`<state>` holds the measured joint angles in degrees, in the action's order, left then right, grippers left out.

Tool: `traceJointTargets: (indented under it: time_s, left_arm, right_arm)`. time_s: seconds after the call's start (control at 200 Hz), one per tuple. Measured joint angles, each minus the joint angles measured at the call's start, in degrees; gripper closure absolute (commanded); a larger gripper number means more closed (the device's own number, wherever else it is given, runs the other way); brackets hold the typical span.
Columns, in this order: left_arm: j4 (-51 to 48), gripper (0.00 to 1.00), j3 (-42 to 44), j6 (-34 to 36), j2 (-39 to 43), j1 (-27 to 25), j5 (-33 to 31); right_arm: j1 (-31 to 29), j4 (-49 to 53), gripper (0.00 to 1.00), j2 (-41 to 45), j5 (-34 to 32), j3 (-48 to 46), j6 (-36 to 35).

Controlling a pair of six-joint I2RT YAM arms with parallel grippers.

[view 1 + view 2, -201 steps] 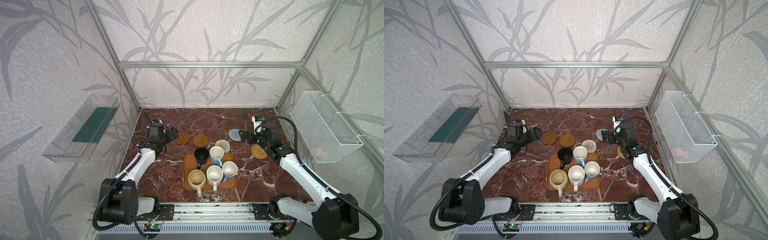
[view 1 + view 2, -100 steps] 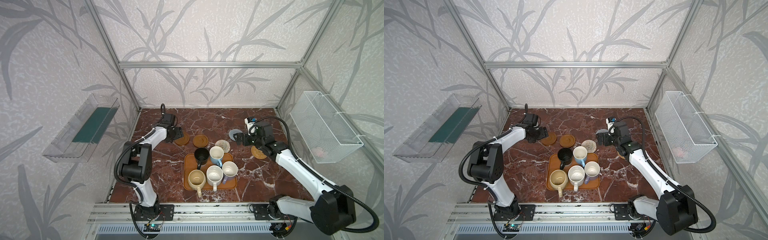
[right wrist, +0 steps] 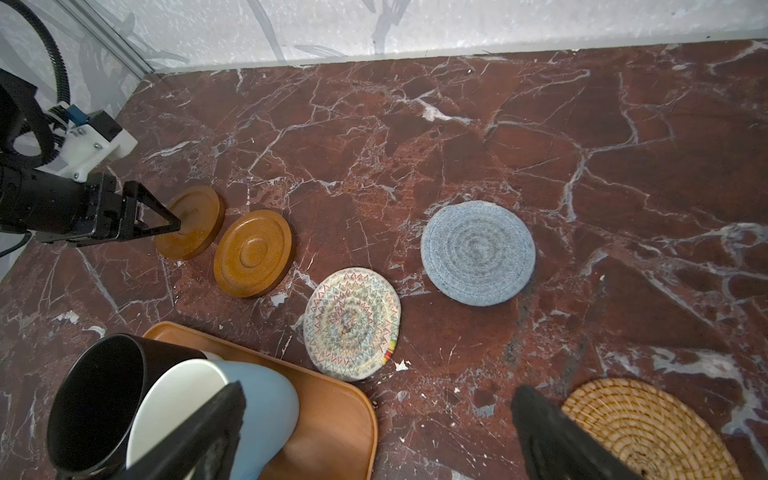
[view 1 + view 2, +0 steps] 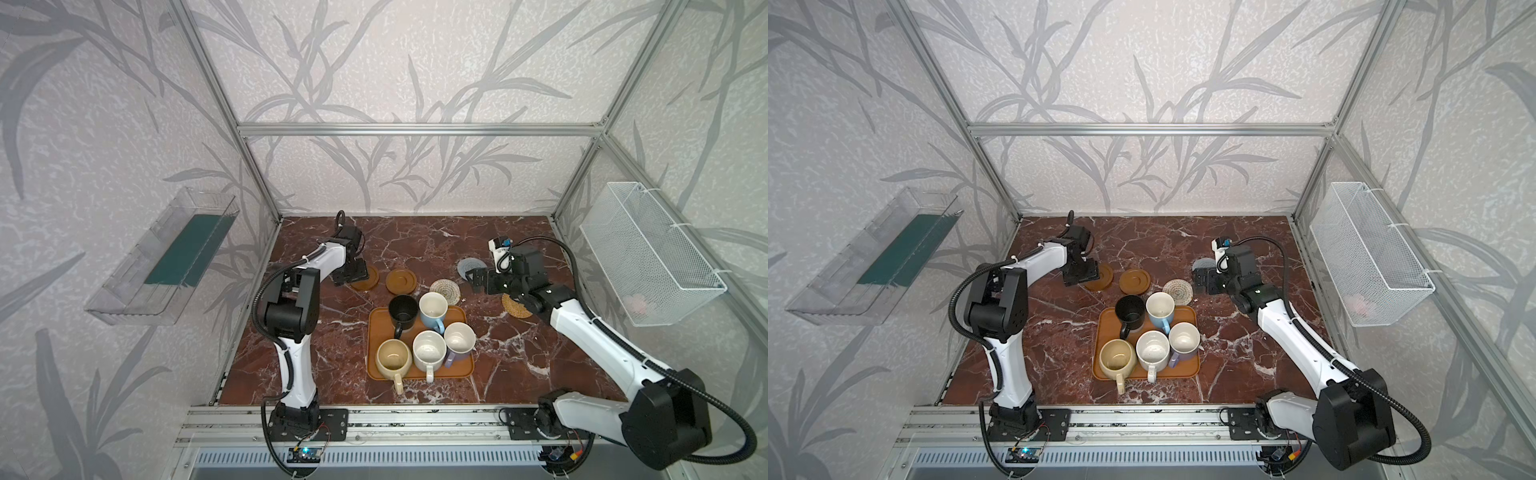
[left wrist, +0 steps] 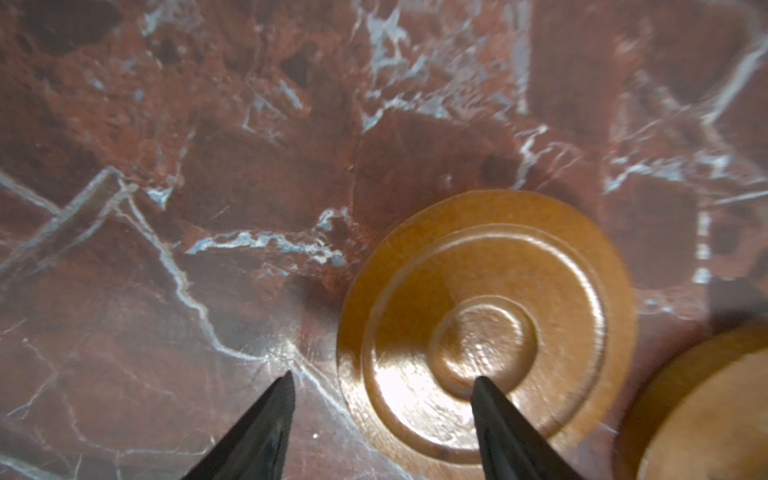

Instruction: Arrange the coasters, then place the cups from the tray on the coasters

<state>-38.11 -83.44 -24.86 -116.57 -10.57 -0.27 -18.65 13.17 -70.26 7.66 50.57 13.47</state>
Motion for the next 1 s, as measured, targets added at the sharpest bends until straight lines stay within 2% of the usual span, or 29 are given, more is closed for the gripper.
traceJointTargets:
  time_s: [0.72, 0.88, 1.0]
  left_arm:
    - [-2.69, 0.52, -3.41, 0.7, -2.73, 0.96, -4.13]
    - [-3.65, 0.52, -3.3, 0.74, -2.54, 1.27, -5.73]
    - [-3.72, 0.49, -3.3, 0.72, -2.51, 1.18, -5.49]
  right_arm:
    - [0.0, -0.48, 0.01, 0.35, 1.44, -2.01, 0.72]
    - [0.0, -0.48, 0.01, 1.07, 1.44, -2.12, 1.33]
    - [0.0, -0.9, 0.01, 1.53, 1.64, -2.4, 1.77]
